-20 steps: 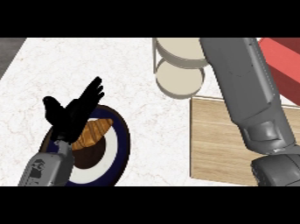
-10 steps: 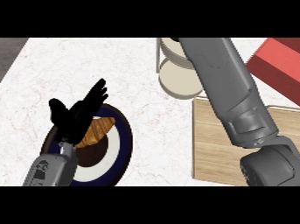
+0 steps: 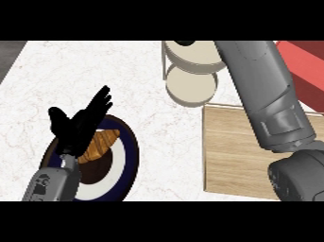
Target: Pick the squash from the tray and place it in the tiered basket
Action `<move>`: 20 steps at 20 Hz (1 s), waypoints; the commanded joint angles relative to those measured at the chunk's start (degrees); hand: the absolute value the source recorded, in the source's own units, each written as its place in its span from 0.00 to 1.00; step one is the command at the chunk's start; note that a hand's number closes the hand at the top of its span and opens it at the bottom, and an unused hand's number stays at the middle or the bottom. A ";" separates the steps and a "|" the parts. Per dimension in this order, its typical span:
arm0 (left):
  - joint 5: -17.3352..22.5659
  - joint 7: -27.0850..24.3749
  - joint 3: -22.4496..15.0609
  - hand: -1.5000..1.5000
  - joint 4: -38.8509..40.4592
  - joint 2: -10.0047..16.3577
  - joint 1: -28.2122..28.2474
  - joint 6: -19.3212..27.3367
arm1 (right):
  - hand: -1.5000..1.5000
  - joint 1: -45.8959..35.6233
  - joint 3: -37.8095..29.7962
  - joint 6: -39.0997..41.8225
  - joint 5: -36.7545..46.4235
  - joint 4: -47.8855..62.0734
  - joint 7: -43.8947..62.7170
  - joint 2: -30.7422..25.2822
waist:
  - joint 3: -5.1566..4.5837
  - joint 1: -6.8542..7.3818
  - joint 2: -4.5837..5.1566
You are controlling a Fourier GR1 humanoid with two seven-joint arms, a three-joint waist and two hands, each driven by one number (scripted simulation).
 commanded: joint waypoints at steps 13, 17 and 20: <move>0.23 -0.63 2.75 0.50 -1.09 1.43 4.72 0.84 | 0.00 25.04 0.60 34.20 -10.25 -25.45 5.33 -19.20 | 0.06 -5.33 -1.91; 0.49 1.06 2.10 0.50 -3.43 0.90 5.24 1.11 | 0.00 32.81 -2.56 43.92 -16.33 -35.70 8.43 -25.34 | 0.06 -5.55 -1.89; 1.63 0.85 3.77 0.50 -3.72 2.27 4.66 0.24 | 0.00 39.64 -5.54 50.65 -21.25 -43.80 10.45 -29.21 | 0.03 -6.13 -1.94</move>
